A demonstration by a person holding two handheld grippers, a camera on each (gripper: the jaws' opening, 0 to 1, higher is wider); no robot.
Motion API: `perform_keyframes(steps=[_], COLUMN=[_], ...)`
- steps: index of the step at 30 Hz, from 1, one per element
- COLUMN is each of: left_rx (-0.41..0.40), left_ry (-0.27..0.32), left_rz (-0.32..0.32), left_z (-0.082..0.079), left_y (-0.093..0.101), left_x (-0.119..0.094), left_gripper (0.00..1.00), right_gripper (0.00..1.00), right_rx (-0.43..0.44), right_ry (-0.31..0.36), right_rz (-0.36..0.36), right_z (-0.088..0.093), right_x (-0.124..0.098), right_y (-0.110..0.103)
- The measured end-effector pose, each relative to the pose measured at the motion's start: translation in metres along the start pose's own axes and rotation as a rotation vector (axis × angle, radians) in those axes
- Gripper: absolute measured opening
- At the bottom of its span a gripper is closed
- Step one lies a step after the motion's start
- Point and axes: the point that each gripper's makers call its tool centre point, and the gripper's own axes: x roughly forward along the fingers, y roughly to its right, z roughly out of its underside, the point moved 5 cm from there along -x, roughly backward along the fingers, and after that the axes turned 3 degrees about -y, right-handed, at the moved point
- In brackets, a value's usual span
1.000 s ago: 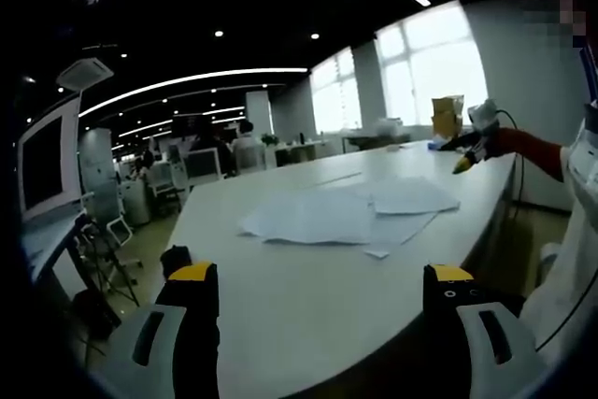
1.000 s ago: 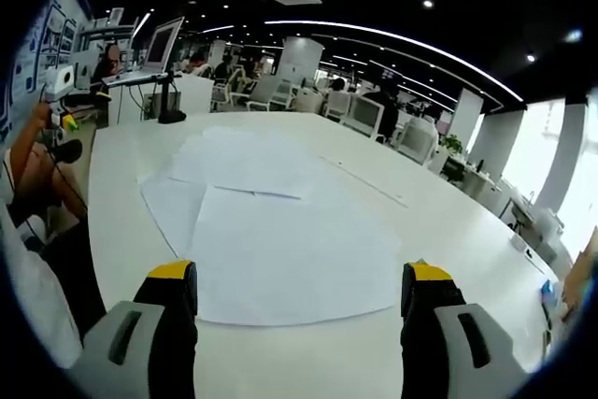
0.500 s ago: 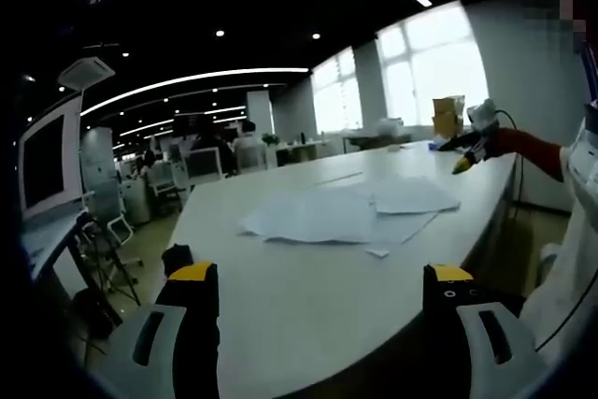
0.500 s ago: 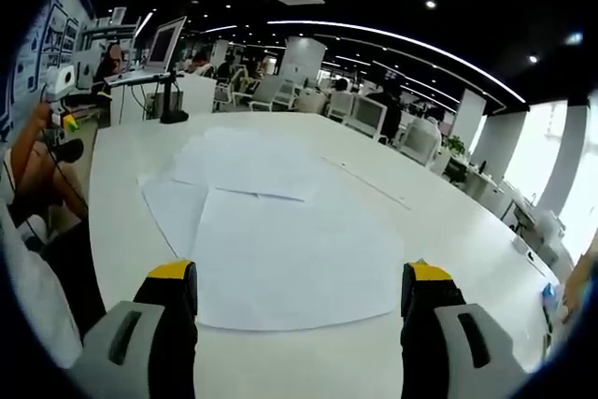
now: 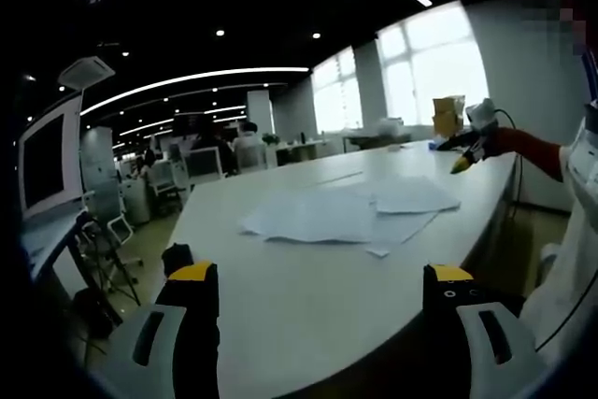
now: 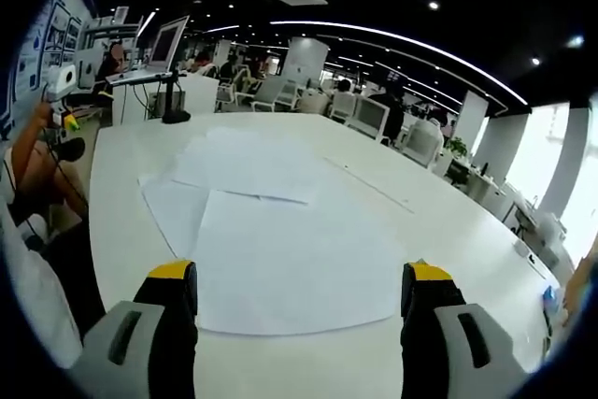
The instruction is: Organize the stack of printing papers by aligning and flattening the scattered papers on the table
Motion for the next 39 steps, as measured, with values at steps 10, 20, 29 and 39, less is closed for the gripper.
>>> perform_keyframes(steps=[10, 20, 29, 39], left_rx=[0.0, 0.0, -0.001, -0.002], left_ry=[-0.002, 0.0, 0.001, 0.003], left_rz=[0.0, 0.001, -0.001, 0.0], left_z=[0.001, 0.0, 0.0, 0.001], left_y=[0.001, 0.0, -0.001, -0.001], left_x=[0.0, 0.0, 0.0, 0.0], left_gripper=[0.93, 0.93, 0.93, 0.93], right_gripper=[0.85, 0.85, 0.85, 0.85], right_rx=[-0.006, -0.015, -0.021, -0.043], right_ry=[-0.004, -0.008, -0.012, -0.009], right_rz=[-0.006, -0.015, -0.022, -0.027], right_z=[-0.001, -0.003, -0.006, -0.015], right_x=[0.002, 0.006, 0.01, 0.012], right_y=[-0.002, -0.003, -0.005, -0.005])
